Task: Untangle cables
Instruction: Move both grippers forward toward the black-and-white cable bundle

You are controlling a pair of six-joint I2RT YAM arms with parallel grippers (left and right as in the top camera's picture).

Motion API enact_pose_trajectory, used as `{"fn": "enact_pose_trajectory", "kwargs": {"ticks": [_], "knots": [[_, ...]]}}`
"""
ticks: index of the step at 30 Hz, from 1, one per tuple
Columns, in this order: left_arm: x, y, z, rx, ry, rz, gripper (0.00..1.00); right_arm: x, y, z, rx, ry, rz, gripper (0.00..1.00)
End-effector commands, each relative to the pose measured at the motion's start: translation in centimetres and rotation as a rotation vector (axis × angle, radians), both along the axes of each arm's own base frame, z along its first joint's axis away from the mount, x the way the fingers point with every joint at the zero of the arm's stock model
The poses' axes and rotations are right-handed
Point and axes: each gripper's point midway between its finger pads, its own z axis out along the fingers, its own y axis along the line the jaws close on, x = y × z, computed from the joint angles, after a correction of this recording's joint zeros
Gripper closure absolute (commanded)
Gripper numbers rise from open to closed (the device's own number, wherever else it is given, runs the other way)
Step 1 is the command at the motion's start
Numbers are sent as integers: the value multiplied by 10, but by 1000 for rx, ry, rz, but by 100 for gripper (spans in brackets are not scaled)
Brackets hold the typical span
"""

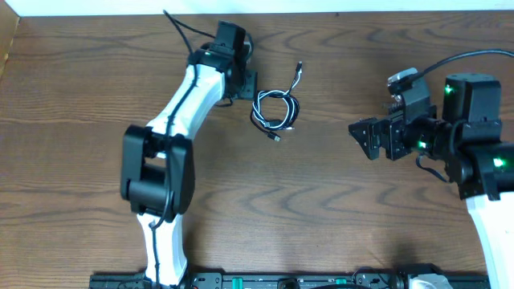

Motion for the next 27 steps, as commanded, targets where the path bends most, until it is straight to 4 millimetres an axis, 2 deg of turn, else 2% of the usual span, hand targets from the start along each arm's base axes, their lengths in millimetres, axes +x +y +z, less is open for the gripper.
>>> {"fn": "enact_pose_trajectory", "kwargs": {"ticks": [1, 7, 12, 16, 23, 24, 25, 27], "knots": [[2, -3, -14, 24, 20, 28, 44, 6, 1, -1, 12, 19, 2, 5], [-6, -11, -39, 23, 79, 54, 49, 10, 1, -19, 6, 89, 2, 8], [-12, -19, -49, 33, 102, 33, 49, 11, 1, -23, 4, 105, 2, 8], [-17, -18, -61, 42, 126, 32, 50, 11, 1, -23, 4, 105, 1, 8], [-19, -18, -69, 47, 141, 31, 72, 12, 1, -23, 4, 107, 1, 7], [-19, -19, -69, 47, 141, 30, 78, 12, 1, -23, 4, 107, 1, 7], [-20, -19, -69, 47, 141, 29, 90, 12, 1, -24, 3, 107, 1, 7], [-21, -20, -70, 44, 148, 25, 93, 12, 1, -24, 3, 109, 1, 7]]}}
